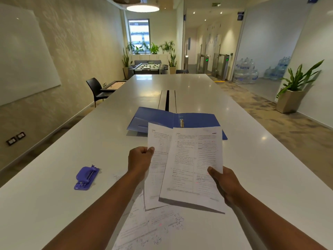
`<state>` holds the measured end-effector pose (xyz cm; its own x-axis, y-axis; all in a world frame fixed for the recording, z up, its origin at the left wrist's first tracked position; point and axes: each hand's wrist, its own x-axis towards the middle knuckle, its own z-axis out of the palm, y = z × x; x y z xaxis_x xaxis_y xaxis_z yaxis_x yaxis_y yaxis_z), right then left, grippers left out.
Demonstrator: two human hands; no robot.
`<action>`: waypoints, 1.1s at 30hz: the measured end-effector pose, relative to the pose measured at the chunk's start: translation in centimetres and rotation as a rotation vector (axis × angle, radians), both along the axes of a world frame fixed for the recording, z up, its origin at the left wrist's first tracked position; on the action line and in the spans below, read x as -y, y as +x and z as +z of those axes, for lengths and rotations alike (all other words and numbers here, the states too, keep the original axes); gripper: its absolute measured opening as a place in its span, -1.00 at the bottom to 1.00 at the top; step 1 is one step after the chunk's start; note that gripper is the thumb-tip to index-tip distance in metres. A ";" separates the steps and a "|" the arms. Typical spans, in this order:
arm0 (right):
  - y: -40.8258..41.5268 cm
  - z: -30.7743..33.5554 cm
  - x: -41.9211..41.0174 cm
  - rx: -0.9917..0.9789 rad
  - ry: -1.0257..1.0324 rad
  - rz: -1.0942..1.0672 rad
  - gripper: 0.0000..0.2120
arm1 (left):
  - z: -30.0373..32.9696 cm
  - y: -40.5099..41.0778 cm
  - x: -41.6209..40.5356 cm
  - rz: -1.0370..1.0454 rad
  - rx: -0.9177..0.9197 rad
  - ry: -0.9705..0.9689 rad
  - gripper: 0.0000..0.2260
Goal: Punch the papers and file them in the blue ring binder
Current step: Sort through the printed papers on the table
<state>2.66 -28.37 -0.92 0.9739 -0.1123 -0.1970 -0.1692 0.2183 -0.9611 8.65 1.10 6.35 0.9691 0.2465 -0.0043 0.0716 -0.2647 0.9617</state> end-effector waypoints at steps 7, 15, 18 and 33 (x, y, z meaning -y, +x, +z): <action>-0.8 0.3 0.0 0.019 0.090 -0.133 -0.75 | 3.5 -1.3 -0.4 -0.020 0.189 0.180 -0.74; -2.0 1.2 0.2 0.027 0.021 -0.145 -0.82 | 10.2 -3.4 0.0 -0.181 0.398 0.496 -0.84; -2.1 1.7 0.6 0.051 -0.006 -0.169 -0.83 | 12.4 -3.7 0.0 -0.229 0.438 0.561 -0.81; -2.8 5.7 0.0 0.097 0.036 0.050 -0.74 | 11.6 -0.1 -1.5 -0.222 0.176 0.171 -0.86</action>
